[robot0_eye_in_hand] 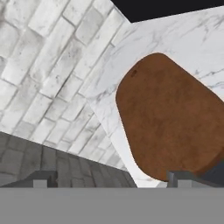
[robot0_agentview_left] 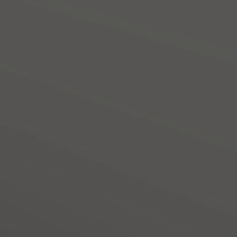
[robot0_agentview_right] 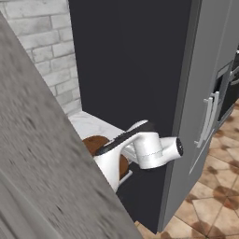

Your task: Move the cutting board and knife to the sink. Then move spray from the cabinet to the counter.

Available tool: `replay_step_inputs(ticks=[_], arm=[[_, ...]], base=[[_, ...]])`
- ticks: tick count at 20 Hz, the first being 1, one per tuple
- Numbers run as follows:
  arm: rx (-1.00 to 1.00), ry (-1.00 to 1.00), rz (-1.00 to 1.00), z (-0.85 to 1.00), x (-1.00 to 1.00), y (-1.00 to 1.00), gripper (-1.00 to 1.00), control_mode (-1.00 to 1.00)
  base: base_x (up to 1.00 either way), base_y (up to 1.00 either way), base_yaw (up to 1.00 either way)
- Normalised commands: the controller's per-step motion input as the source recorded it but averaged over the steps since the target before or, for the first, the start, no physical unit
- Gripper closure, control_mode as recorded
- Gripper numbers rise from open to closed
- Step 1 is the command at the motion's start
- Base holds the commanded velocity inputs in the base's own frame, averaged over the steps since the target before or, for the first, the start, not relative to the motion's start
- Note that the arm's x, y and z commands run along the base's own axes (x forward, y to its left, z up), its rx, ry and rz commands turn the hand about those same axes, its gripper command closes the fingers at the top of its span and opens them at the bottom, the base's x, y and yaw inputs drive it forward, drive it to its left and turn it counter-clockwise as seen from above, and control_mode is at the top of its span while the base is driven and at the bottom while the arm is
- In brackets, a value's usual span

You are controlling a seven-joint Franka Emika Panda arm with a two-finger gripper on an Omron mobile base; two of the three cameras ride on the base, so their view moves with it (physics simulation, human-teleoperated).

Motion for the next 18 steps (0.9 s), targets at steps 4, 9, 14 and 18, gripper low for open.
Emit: replay_step_inputs(ticks=[4, 9, 14, 18], arm=[[0.15, 0.0, 0.02, -0.31, 0.0, -0.09, -1.0, -1.0], [0.11, 0.05, -0.04, -0.46, -0.08, -0.26, -1.0, -1.0], [0.08, 0.08, -0.13, -0.34, 0.0, -0.1, -1.0, -1.0], [0.06, 0.11, -0.12, -0.18, 0.0, 0.0, -1.0, -1.0]], base=[[0.0, 0.0, 0.0], [0.0, 0.0, 0.0], [0.0, 0.0, 0.0], [0.0, 0.0, 0.0]])
